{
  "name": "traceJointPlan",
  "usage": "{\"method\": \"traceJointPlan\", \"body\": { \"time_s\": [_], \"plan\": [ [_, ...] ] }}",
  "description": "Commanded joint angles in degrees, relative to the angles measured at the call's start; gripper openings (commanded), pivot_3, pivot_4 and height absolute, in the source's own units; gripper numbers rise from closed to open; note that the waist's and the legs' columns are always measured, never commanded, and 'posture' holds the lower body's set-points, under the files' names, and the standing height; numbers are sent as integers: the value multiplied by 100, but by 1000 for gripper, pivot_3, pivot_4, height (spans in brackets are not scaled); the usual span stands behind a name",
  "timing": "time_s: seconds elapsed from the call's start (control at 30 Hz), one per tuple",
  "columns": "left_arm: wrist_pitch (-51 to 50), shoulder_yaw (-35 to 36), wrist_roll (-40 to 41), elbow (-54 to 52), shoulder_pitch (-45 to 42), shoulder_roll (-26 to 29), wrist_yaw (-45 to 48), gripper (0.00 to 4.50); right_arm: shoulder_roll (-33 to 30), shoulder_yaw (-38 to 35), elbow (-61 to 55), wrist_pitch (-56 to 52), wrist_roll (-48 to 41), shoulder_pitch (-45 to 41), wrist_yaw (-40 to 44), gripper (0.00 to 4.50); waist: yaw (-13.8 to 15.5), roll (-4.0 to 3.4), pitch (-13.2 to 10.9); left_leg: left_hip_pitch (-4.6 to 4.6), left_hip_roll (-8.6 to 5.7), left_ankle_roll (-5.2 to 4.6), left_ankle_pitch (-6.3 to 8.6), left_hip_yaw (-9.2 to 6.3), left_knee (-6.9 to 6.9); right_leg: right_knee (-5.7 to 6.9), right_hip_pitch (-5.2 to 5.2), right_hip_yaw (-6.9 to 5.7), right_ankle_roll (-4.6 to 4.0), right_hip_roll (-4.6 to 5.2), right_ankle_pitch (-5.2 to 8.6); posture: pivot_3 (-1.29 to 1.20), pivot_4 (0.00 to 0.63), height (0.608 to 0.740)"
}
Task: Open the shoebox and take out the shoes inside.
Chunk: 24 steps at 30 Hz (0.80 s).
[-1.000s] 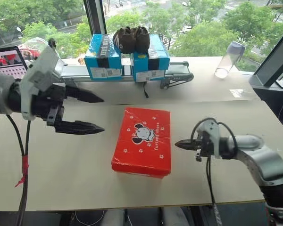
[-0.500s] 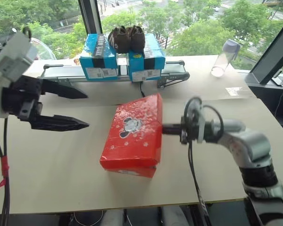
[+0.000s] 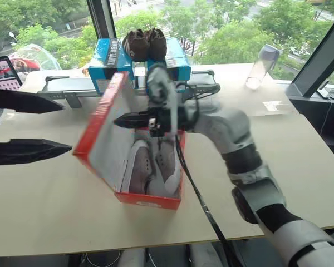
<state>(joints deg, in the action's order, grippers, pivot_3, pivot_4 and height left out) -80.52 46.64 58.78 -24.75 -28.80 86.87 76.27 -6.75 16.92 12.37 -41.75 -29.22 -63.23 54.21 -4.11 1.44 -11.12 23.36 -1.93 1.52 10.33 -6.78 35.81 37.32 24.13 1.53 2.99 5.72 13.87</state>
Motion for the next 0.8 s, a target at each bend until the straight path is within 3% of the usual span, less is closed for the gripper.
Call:
{"method": "traceJointPlan", "body": {
  "time_s": [0.03,0.17,0.3,0.53,0.63,0.8],
  "plan": [
    [-508,434,281,-175,-171,401,-131,4442,175,101,510,512,417,-292,112,0,5,1,0,0,0,1,0,0,0,0,0,1,0,0,0,0,150,740],
    [-890,563,723,-228,-374,719,-241,4442,351,-107,901,421,467,-477,45,0,-8,5,0,0,3,15,1,5,0,0,2,9,-2,-5,-1,0,150,740],
    [-894,497,873,-382,-255,422,-492,4442,146,-366,759,79,406,-532,43,0,0,4,-1,-10,25,19,3,21,-4,7,6,24,-3,-26,-1,0,150,740],
    [341,-7,63,-593,922,-667,-697,4442,-1369,-250,-1191,-1369,422,-108,3,0,32,10,3,-16,42,23,6,52,1,13,12,52,-29,-41,-14,0,150,740],
    [1317,-735,-416,-235,1170,-1078,-679,4500,-1893,-391,-1845,-2303,87,129,-41,732,1,15,6,-20,56,30,11,70,-1,2,15,65,-69,-52,-38,0,150,740],
    [2228,-1427,-765,390,1135,-1243,-414,4500,-2117,-454,-2260,-3137,7,337,-505,2495,-8,14,5,-17,80,29,12,88,-1,-7,25,80,-87,-76,-49,0,150,740]
  ]
}}
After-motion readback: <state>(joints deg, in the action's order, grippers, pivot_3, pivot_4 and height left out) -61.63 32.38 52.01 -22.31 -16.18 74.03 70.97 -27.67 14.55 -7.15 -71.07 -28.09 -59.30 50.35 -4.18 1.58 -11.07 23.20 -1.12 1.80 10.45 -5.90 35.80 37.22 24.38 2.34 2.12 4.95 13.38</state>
